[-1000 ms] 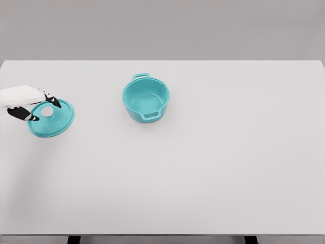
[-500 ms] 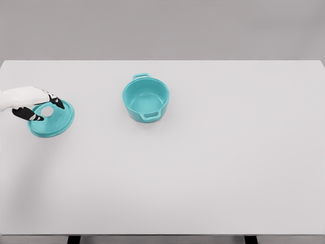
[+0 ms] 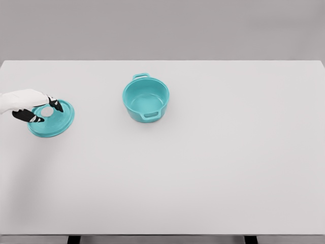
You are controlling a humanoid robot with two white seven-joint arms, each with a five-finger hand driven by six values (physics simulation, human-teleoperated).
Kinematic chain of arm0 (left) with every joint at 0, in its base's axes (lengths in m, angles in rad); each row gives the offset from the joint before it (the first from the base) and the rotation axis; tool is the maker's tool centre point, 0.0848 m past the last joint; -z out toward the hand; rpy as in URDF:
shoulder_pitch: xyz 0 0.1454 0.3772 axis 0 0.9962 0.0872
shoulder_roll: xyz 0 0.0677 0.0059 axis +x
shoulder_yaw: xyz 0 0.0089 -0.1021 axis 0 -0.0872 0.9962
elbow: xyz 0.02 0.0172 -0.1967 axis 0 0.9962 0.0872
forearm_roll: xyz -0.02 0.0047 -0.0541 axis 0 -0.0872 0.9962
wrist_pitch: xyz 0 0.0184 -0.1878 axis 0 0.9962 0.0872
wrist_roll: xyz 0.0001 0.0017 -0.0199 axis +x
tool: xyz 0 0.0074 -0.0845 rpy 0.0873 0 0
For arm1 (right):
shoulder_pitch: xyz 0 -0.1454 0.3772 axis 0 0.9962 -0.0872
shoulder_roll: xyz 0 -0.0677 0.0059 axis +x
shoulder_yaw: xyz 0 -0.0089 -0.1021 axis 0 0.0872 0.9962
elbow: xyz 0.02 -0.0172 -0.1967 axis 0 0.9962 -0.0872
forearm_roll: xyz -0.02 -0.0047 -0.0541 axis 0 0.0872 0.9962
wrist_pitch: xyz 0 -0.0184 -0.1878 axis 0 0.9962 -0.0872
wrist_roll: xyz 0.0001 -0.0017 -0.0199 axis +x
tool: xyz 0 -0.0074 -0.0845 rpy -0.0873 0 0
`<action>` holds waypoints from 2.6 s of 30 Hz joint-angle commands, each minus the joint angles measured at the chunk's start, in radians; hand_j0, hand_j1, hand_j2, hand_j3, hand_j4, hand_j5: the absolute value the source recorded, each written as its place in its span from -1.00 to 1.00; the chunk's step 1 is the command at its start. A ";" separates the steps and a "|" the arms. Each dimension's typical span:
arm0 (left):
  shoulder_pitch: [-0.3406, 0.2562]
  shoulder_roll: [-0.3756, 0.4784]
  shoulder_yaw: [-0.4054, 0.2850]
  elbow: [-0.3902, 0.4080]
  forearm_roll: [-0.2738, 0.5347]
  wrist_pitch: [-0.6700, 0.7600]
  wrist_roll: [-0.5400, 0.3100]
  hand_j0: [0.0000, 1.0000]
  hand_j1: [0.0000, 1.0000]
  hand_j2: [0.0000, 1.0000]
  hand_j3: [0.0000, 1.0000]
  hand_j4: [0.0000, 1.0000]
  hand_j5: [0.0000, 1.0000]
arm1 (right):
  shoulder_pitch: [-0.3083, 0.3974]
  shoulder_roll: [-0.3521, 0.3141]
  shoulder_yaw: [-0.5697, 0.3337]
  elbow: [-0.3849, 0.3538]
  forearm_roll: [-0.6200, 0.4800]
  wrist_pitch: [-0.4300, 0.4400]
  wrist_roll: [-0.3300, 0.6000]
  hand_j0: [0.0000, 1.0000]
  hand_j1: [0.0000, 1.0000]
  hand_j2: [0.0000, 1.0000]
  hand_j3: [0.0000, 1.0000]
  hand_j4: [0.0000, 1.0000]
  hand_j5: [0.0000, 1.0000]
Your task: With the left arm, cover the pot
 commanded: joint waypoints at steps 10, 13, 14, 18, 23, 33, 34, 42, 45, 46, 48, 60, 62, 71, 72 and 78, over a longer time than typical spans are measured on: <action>0.009 0.000 0.024 0.000 0.002 0.002 0.000 0.15 0.15 0.15 0.15 0.15 0.15 | 0.000 0.000 0.000 0.000 0.000 0.000 0.000 1.00 1.00 1.00 1.00 1.00 1.00; 0.009 -0.001 0.024 -0.002 0.002 0.002 0.000 0.10 0.10 0.10 0.10 0.10 0.10 | 0.000 0.000 0.000 0.000 0.000 0.000 0.000 1.00 1.00 1.00 1.00 1.00 1.00; 0.009 -0.004 0.030 -0.002 0.002 0.002 0.000 0.10 0.10 0.10 0.10 0.10 0.10 | 0.000 0.000 0.000 0.000 0.000 0.000 0.000 1.00 1.00 1.00 1.00 1.00 1.00; 0.009 -0.011 0.031 -0.002 0.000 0.002 0.000 0.10 0.10 0.10 0.10 0.10 0.10 | -0.002 0.000 0.000 0.000 0.000 0.000 0.000 1.00 1.00 1.00 1.00 1.00 1.00; 0.008 -0.008 0.032 -0.011 0.002 0.002 0.000 0.10 0.10 0.10 0.10 0.10 0.10 | 0.000 0.000 0.000 0.000 0.000 0.000 0.000 1.00 1.00 1.00 1.00 1.00 1.00; 0.006 -0.006 0.054 -0.055 0.013 0.002 0.000 0.11 0.11 0.11 0.11 0.11 0.11 | -0.002 0.000 0.000 0.000 0.000 0.000 0.000 1.00 1.00 1.00 1.00 1.00 1.00; 0.006 -0.006 0.054 -0.055 0.013 0.002 0.000 0.11 0.11 0.11 0.11 0.11 0.11 | 0.000 0.000 0.000 0.000 0.000 0.000 0.000 1.00 1.00 1.00 1.00 1.00 1.00; 0.006 -0.001 0.067 -0.087 0.014 0.002 0.000 0.11 0.11 0.11 0.11 0.11 0.11 | -0.002 0.000 0.000 0.000 0.000 0.000 0.000 1.00 1.00 1.00 1.00 1.00 1.00; 0.003 -0.001 0.069 -0.097 0.014 0.002 0.000 0.11 0.11 0.11 0.11 0.11 0.11 | -0.002 0.000 0.000 0.000 0.000 0.000 0.000 1.00 1.00 1.00 1.00 1.00 1.00; 0.003 0.000 0.069 -0.106 0.014 0.002 0.000 0.11 0.11 0.11 0.11 0.11 0.11 | -0.002 0.000 0.000 -0.001 0.000 0.000 0.000 1.00 1.00 1.00 1.00 1.00 1.00; 0.002 -0.001 0.069 -0.109 0.016 0.002 0.000 0.11 0.11 0.11 0.11 0.11 0.11 | 0.000 0.000 0.000 0.000 0.000 0.000 0.000 1.00 1.00 1.00 1.00 1.00 1.00; 0.003 -0.008 0.112 -0.143 0.016 0.002 0.000 0.11 0.11 0.11 0.11 0.11 0.11 | 0.000 0.000 0.000 0.000 0.000 0.000 0.000 1.00 1.00 1.00 1.00 1.00 1.00; 0.000 -0.009 0.112 -0.146 0.017 0.002 0.000 0.11 0.11 0.11 0.11 0.11 0.11 | 0.000 0.000 0.000 0.000 0.000 0.000 0.000 1.00 1.00 1.00 1.00 1.00 1.00; 0.005 -0.009 0.141 -0.182 0.017 0.002 0.000 0.09 0.09 0.09 0.09 0.09 0.09 | -0.002 0.000 0.000 0.000 0.000 0.000 0.000 1.00 1.00 1.00 1.00 1.00 1.00; 0.003 -0.011 0.141 -0.187 0.017 0.002 0.000 0.09 0.09 0.09 0.09 0.09 0.09 | 0.000 0.000 0.000 0.000 0.000 0.000 0.000 1.00 1.00 1.00 1.00 1.00 1.00; 0.006 -0.012 0.153 -0.224 0.017 0.002 0.000 0.10 0.10 0.10 0.10 0.10 0.10 | 0.000 0.000 0.000 0.000 0.000 0.000 0.000 1.00 1.00 1.00 1.00 1.00 1.00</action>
